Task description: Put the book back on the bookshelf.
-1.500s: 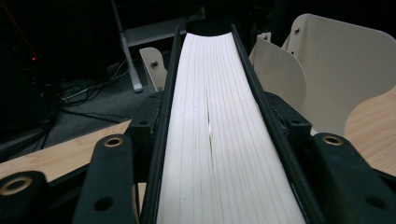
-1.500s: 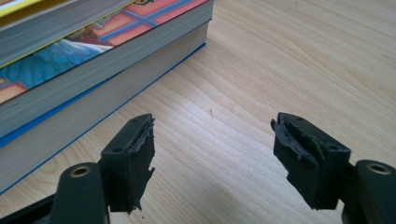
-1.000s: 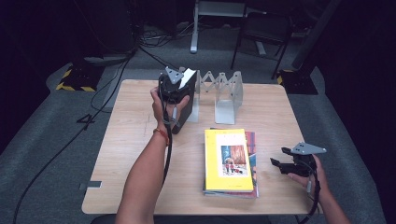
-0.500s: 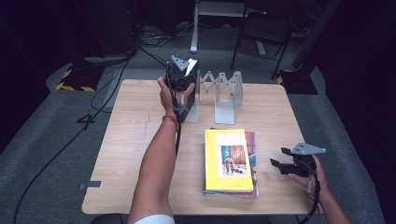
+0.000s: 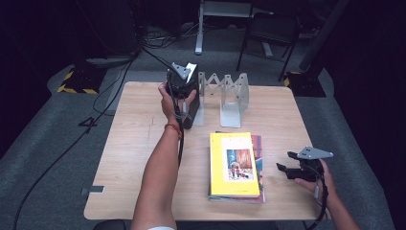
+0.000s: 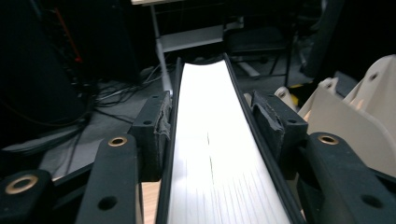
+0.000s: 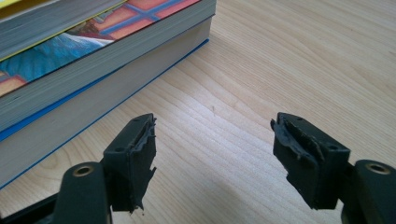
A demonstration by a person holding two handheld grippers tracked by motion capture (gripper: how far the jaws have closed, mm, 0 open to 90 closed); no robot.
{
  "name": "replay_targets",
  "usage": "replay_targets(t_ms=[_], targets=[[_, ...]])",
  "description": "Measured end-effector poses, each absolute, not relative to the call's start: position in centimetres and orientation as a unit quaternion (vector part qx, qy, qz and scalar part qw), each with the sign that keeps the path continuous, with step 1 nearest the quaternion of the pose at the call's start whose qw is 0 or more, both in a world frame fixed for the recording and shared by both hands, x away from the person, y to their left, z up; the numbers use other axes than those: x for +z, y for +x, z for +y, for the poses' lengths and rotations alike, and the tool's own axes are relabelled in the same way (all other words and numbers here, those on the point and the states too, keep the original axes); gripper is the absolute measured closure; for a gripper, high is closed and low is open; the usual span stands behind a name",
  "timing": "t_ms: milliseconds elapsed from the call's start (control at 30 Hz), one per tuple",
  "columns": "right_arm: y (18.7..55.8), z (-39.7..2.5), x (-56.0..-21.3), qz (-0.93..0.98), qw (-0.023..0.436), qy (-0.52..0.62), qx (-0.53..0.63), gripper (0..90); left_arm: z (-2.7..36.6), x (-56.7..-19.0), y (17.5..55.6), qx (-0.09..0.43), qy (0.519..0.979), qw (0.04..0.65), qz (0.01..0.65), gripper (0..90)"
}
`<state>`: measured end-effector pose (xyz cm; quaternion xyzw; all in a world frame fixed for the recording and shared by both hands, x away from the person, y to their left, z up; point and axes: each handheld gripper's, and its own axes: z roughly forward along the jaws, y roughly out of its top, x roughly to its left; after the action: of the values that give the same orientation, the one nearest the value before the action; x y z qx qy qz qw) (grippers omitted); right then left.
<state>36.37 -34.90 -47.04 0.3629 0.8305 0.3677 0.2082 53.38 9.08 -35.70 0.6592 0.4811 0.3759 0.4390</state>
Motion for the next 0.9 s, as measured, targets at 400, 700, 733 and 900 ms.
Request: replay_targets(t_ms=[400,700,733,900], targets=[[36.4,-34.7,-47.1,0.835,0.207,0.361,0.361,30.2,9.1,-35.4,52.9,0.374,0.663,0.44,0.476,42.2],[36.3,-34.7,-46.9,0.834,0.207,0.359,0.364,30.2,9.7,-34.0,52.2,0.369,0.667,0.448,0.468,37.1],[36.3,-34.7,-46.9,0.834,0.207,0.358,0.364,30.3,9.8,-33.9,52.1,0.368,0.666,0.451,0.466,37.0],[36.3,-34.6,-46.9,0.835,0.207,0.358,0.364,30.2,10.4,-33.0,51.2,0.371,0.673,0.455,0.45,35.6]])
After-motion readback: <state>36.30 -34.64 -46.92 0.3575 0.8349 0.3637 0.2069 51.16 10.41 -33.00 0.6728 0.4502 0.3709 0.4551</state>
